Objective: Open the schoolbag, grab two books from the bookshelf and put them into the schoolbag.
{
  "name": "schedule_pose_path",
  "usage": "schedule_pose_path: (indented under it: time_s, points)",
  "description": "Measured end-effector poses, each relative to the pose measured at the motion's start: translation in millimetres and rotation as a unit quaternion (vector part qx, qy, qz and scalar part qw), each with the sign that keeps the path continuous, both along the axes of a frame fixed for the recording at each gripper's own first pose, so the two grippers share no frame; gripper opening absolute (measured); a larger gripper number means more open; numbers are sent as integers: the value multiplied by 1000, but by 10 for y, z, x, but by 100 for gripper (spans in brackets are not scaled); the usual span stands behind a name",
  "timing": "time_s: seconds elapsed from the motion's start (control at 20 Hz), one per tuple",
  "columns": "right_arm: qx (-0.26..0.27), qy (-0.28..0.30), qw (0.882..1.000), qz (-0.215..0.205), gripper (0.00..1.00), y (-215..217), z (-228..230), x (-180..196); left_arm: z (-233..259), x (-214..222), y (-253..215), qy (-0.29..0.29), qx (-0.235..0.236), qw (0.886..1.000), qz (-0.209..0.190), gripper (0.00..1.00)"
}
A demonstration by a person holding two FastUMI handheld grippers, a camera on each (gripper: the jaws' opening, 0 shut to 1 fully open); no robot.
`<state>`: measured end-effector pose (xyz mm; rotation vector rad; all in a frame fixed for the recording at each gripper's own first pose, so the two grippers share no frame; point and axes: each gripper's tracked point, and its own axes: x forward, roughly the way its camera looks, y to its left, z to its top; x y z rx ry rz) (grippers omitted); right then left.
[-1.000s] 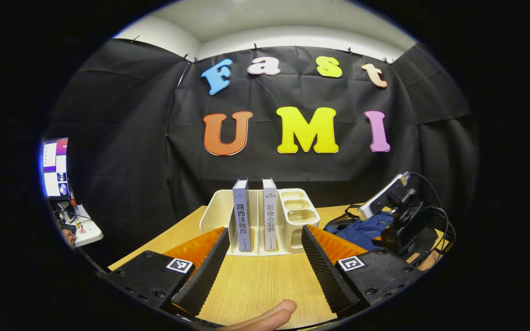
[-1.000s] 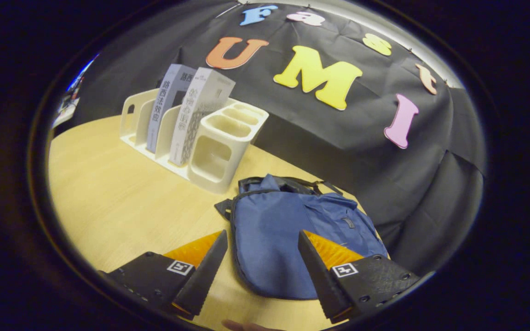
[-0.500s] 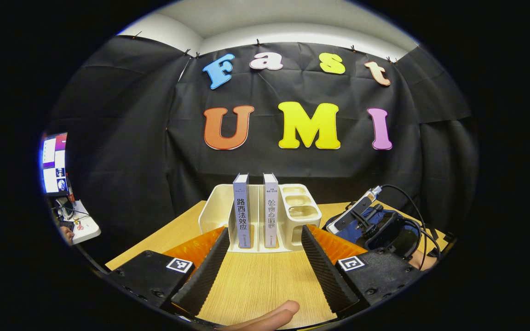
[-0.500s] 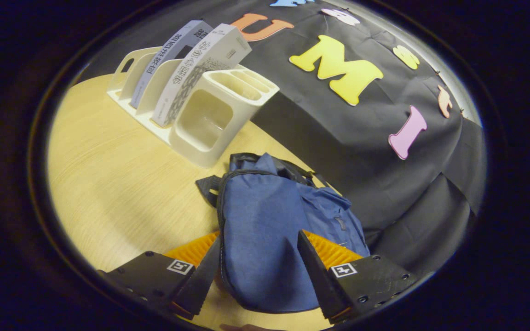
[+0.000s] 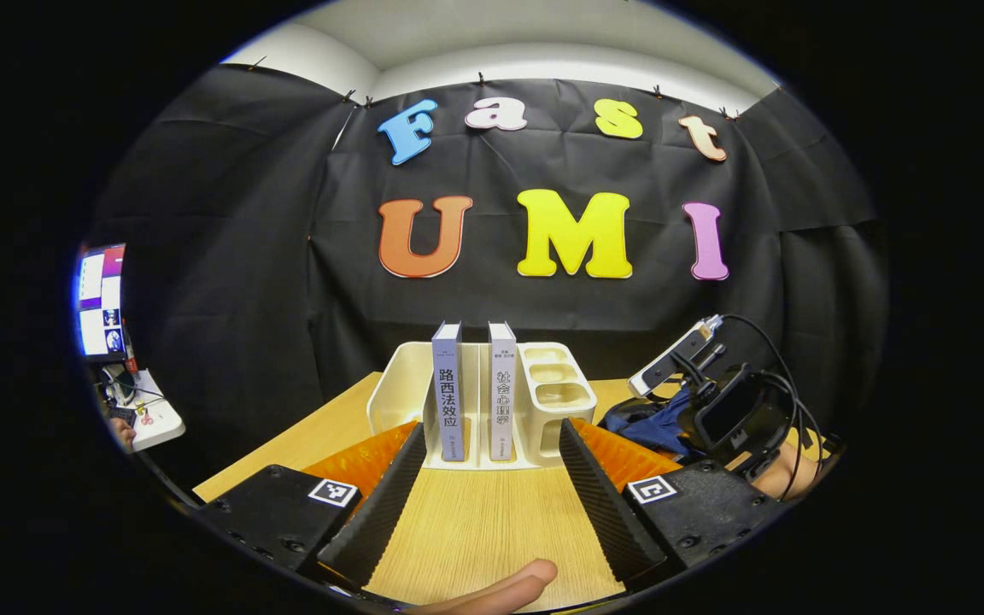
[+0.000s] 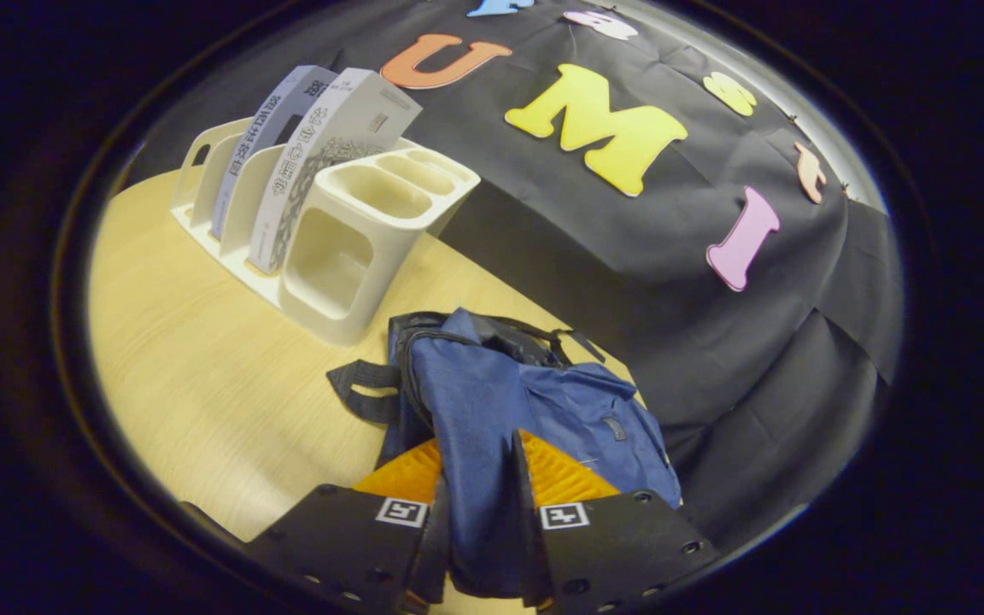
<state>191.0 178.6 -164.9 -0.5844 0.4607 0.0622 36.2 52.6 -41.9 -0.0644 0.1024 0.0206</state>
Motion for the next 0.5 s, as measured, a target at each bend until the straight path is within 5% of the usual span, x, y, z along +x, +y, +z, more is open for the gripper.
schedule_pose_path:
  time_s: [0.05,0.25,0.5]
  points:
    - [6,-2,1000,-3,16,-43,77,20,-12,16,0,1,-5,1000,2,98]
    - [56,12,998,-19,4,-299,317,122,-104,80,-117,14,-4,1000,-7,99]
    - [90,0,996,-20,3,-680,786,266,-268,210,-263,30,7,999,-13,99]
